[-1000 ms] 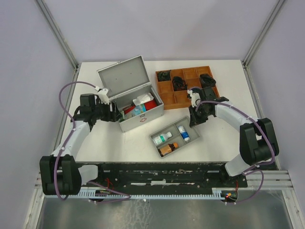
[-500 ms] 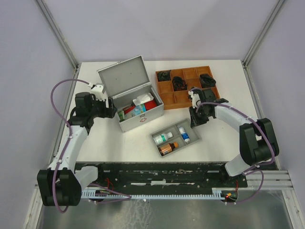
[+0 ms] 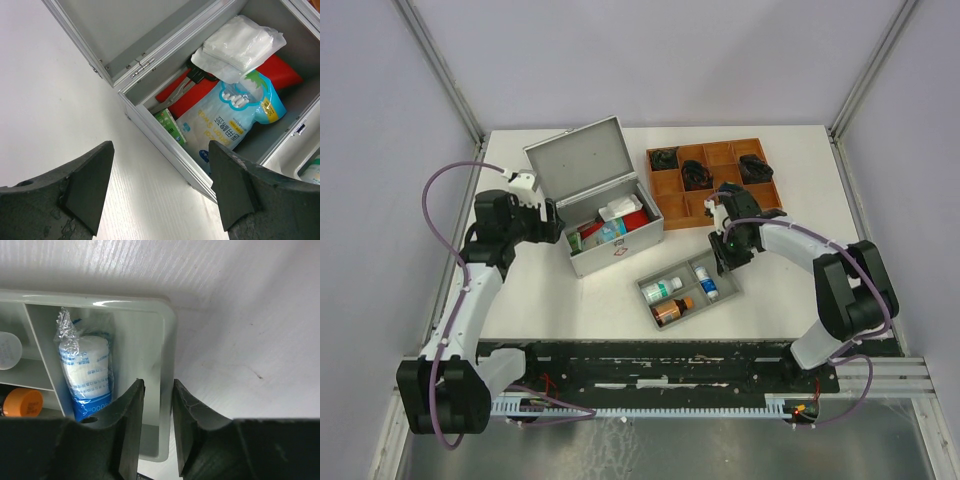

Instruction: Organize the medicine kit

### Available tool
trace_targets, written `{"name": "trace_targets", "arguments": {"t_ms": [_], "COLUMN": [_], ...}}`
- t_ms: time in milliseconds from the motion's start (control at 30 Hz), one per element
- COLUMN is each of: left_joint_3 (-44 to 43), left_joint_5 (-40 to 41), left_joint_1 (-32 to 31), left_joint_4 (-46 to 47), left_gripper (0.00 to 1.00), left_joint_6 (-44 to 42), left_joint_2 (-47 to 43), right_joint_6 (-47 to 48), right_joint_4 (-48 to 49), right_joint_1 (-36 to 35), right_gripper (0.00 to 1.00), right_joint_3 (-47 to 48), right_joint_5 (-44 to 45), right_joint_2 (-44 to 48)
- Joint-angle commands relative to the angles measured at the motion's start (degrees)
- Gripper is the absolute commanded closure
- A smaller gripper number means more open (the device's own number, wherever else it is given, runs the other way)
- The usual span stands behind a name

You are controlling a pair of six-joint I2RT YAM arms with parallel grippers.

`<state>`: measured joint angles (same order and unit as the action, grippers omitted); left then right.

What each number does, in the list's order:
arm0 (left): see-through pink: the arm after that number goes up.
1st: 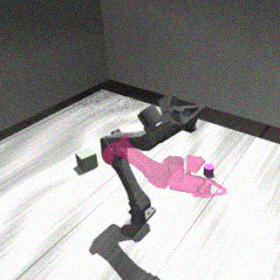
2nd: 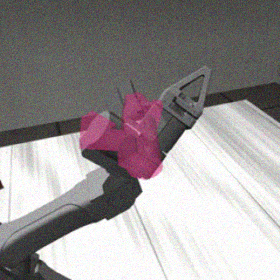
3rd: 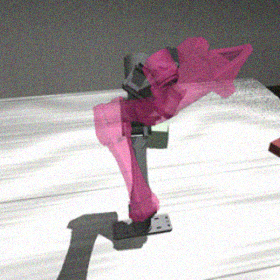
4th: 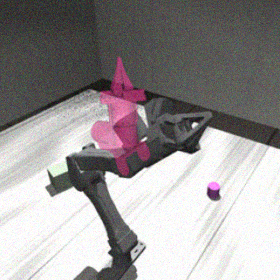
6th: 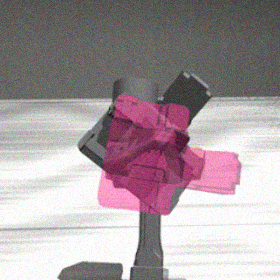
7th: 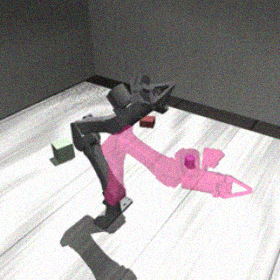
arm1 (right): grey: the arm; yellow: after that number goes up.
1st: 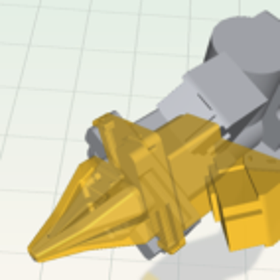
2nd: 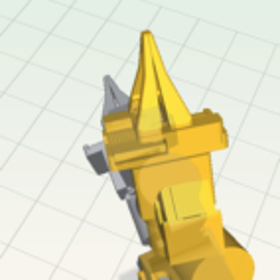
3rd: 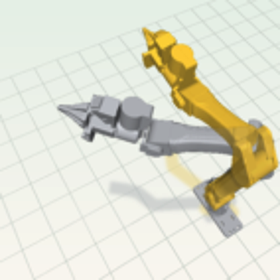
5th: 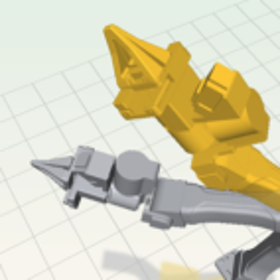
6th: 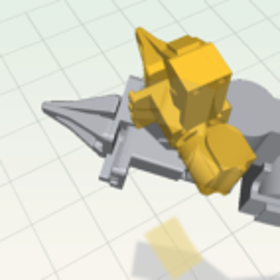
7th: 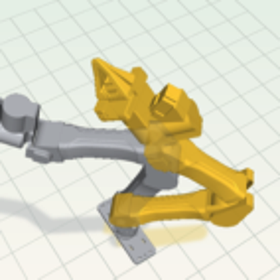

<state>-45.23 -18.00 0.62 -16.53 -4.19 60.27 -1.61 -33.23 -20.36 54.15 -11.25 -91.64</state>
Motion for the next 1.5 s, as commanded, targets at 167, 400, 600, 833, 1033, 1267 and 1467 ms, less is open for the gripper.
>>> {"name": "trace_targets", "arguments": {"t_ms": [167, 400, 600, 833, 1033, 1267, 1467], "left_joint_3": [-3.39, -4.77, -6.47, -6.84, -7.22, -7.59, -5.06], "left_joint_5": [2.85, 6.24, 6.19, 7.40, 6.19, -5.85, -14.93], "left_joint_1": [-0.04, 0.81, 2.23, 4.09, 7.06, 9.22, 9.14], "left_joint_4": [2.91, 3.14, 3.32, 4.78, 5.09, 12.06, 22.88], "left_gripper": [0.11, 0.01, 0.01, 0.01, 0.01, 0.01, 0.01], "left_joint_6": [-0.48, 0.58, 2.71, 4.06, 6.80, 9.88, 8.77], "left_joint_2": [-1.00, 1.73, 5.64, 5.68, 7.17, 13.20, 17.85], "right_joint_6": [0.78, 1.18, 1.63, -0.27, -1.09, -2.15, -2.93], "right_joint_4": [-1.23, -3.59, -9.16, -13.64, -16.03, -16.76, -17.91], "right_joint_1": [-0.75, -0.50, 1.23, 2.49, 2.69, 2.76, 2.70], "right_gripper": [0.92, 1.00, 0.99, 0.99, 0.99, 1.00, 1.00], "right_joint_3": [4.13, 7.05, 10.46, 13.48, 17.23, 21.04, 23.77], "right_joint_5": [-1.27, -2.51, -7.40, -11.92, -13.21, -14.26, -15.21], "right_joint_2": [-1.13, 7.26, 10.24, 10.13, 10.97, 11.87, 10.57]}}
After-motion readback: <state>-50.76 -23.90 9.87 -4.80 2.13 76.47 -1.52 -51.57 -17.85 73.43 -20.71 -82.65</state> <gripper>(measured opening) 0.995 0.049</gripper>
